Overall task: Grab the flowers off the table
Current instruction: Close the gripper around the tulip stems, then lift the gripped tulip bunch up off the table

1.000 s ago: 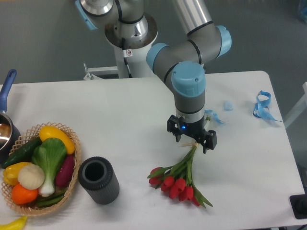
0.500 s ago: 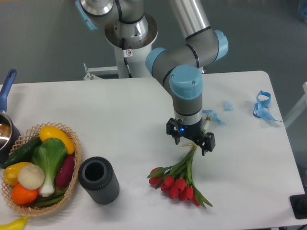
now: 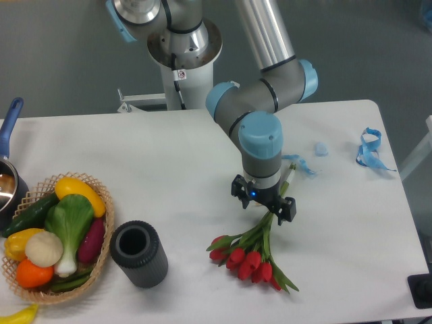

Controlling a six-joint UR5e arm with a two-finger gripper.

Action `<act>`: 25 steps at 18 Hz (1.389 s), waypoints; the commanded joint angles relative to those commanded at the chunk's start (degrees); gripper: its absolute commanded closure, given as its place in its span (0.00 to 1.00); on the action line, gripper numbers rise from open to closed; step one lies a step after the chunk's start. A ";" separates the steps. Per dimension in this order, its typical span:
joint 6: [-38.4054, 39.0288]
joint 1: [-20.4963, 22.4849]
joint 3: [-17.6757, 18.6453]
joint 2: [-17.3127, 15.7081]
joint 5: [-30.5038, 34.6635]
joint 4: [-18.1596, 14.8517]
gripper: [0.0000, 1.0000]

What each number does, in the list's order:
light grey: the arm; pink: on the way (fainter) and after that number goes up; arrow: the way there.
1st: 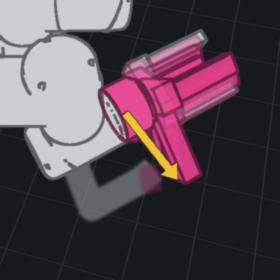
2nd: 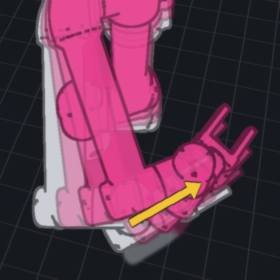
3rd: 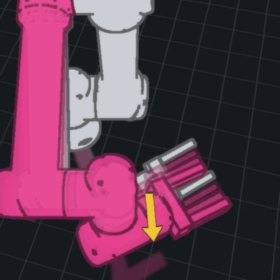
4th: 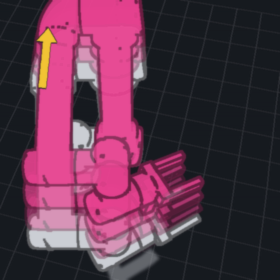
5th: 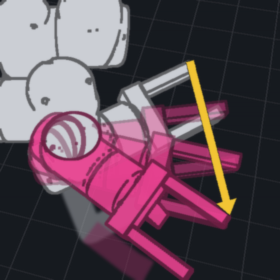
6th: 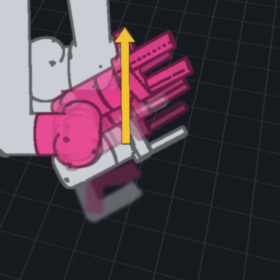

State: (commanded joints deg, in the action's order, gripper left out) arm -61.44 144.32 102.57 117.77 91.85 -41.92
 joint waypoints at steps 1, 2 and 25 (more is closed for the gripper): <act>0.00 0.00 0.00 0.26 0.00 -0.09 0.00; -0.09 0.00 0.00 0.70 0.00 0.00 0.00; -1.41 0.35 -0.44 -1.92 0.00 -0.26 0.93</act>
State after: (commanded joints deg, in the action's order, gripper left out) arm -62.84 144.67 102.13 115.85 91.84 -42.19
